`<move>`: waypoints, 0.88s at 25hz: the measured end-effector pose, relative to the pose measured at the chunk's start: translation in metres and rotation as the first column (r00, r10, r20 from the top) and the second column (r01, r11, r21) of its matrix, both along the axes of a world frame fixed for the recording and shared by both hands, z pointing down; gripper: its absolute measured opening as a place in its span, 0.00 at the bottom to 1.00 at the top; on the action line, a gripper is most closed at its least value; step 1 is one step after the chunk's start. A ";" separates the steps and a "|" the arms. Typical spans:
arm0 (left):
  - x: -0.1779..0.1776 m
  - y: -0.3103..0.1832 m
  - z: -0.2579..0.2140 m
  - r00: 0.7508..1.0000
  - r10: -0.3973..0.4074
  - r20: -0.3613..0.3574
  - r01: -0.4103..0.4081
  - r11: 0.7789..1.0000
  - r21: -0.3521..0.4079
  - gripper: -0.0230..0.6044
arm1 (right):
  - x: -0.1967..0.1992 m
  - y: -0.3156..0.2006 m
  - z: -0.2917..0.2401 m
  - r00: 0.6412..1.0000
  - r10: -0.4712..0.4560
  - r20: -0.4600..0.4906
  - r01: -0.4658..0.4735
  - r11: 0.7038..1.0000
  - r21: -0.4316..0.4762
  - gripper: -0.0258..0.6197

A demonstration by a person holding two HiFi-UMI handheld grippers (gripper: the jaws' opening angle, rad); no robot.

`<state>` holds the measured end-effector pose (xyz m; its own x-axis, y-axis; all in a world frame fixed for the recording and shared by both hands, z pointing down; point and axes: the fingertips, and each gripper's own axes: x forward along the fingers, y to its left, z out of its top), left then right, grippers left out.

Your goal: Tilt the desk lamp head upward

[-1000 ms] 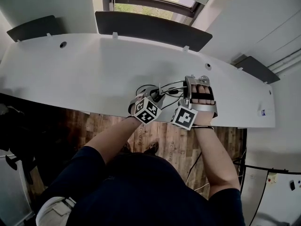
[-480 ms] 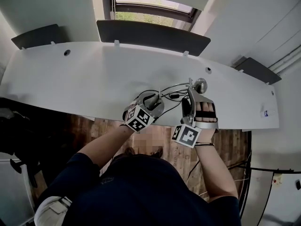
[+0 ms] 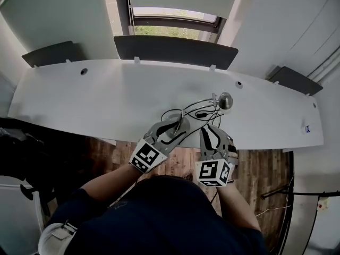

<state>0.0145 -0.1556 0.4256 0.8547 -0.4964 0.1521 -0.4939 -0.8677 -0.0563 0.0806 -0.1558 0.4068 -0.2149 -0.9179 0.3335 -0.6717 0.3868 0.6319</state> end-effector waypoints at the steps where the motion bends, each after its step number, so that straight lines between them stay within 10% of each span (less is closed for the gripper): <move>1: -0.001 0.005 -0.008 1.000 0.008 -0.022 -0.008 1.000 0.002 0.28 | -0.004 0.003 -0.001 0.998 -0.011 0.068 0.012 1.000 -0.011 0.16; 11: 0.000 0.030 -0.033 0.993 0.036 -0.114 -0.038 0.999 -0.012 0.05 | -0.025 0.033 -0.011 0.890 -0.150 0.431 0.166 0.986 0.001 0.06; 17: 0.008 0.041 -0.020 0.988 0.042 -0.150 -0.052 0.997 -0.058 0.05 | -0.018 0.032 0.005 0.725 -0.058 0.686 0.161 0.983 -0.087 0.05; 22: 0.014 0.044 -0.018 0.988 0.055 -0.146 -0.064 0.996 -0.062 0.05 | -0.017 0.036 0.020 0.690 -0.027 0.723 0.180 0.974 -0.136 0.05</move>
<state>0.0289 -0.1120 0.4074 0.8978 -0.4369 0.0557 -0.4400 -0.8952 0.0703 0.0634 -0.1195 0.4263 -0.5471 -0.8141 0.1948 -0.8369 0.5360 -0.1105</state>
